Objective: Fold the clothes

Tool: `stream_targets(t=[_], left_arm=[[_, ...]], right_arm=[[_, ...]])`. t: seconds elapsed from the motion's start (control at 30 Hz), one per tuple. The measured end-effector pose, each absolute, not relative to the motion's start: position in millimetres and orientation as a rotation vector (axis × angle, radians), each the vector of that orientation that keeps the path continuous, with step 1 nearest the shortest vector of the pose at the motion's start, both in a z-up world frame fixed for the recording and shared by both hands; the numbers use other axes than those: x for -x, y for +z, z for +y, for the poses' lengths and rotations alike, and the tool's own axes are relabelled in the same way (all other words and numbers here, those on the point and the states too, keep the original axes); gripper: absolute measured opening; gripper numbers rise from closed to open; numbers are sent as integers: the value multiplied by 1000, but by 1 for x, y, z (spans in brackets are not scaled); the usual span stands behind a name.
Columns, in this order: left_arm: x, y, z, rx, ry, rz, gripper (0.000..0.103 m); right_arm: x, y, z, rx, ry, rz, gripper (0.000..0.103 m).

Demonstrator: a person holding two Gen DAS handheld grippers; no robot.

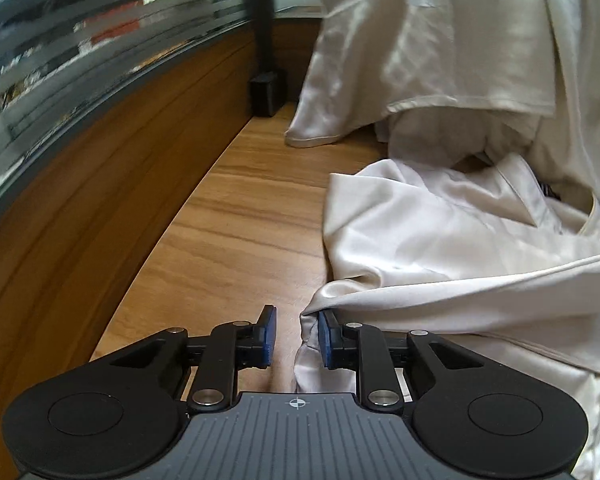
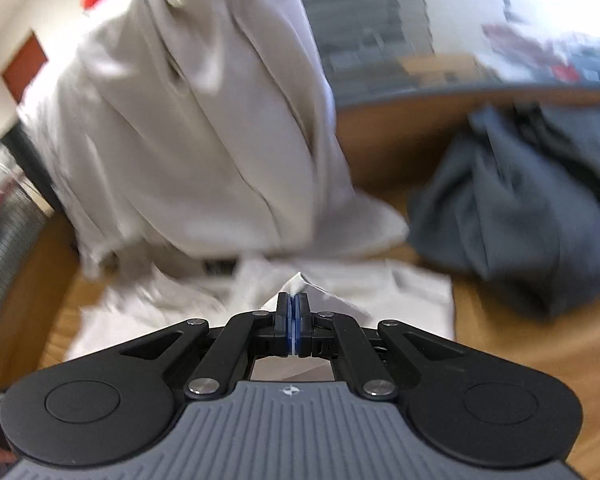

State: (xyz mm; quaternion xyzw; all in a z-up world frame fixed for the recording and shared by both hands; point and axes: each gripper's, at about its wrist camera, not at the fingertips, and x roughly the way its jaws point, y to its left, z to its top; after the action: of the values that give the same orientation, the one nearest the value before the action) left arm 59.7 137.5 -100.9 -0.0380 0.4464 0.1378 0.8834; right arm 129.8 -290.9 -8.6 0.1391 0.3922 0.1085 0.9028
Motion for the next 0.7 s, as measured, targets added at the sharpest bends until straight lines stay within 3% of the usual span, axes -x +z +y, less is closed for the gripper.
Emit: stream_targets(t=[0.23, 0.4, 0.57, 0.7], left_arm=[[-48, -107, 148, 119, 274, 1023, 26], [-39, -100, 148, 104, 256, 1037, 33], [-42, -88, 147, 95, 246, 1012, 39], [-50, -91, 142, 63, 256, 1011, 39]], right_arm=[[-107, -45, -301, -243, 199, 954, 0], [-99, -73, -308, -233, 163, 1059, 2], [-126, -86, -308, -301, 161, 1070, 25], [-155, -107, -299, -345, 169, 1116, 32]])
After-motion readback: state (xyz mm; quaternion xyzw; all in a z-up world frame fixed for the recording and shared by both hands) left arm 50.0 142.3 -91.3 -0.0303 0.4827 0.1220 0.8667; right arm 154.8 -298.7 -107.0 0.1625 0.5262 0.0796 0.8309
